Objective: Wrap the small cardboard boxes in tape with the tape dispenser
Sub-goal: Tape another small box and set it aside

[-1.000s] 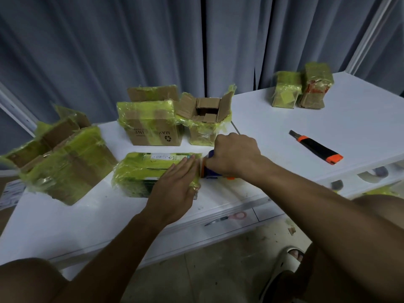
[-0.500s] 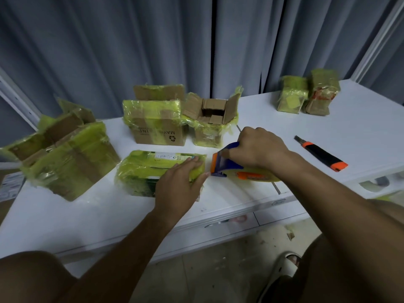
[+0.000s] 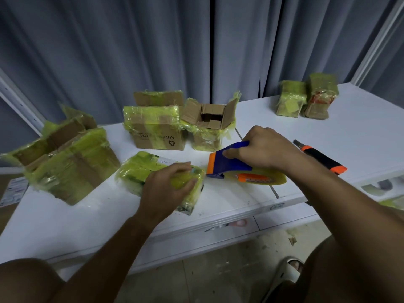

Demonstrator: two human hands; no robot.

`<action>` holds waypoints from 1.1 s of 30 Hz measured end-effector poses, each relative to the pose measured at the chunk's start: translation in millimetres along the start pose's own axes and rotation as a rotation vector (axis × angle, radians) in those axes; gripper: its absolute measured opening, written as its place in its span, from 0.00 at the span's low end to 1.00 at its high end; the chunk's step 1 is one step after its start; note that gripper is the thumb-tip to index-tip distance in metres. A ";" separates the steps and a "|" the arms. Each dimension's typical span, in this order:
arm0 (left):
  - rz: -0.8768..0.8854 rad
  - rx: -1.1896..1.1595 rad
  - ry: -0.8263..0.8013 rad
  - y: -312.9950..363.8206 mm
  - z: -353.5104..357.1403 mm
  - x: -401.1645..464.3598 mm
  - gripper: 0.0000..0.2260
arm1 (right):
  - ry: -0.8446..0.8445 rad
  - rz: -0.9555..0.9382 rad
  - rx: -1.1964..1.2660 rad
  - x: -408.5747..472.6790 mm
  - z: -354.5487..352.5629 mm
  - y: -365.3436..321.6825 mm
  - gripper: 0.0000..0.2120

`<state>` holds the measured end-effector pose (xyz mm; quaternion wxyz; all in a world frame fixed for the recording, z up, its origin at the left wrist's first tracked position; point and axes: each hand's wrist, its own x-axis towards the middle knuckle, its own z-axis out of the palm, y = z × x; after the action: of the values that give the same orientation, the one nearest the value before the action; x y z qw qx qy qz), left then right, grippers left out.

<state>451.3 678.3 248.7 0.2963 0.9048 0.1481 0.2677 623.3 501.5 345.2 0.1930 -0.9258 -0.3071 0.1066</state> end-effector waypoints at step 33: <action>-0.227 0.442 -0.125 -15.7 -6.3 -26.8 0.49 | 0.187 -0.288 0.007 3.7 -0.7 -34.2 0.20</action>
<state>424.2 682.0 232.7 0.1280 0.9399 0.2850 0.1377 608.5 528.7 360.0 0.2370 -0.8774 -0.4172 -0.0075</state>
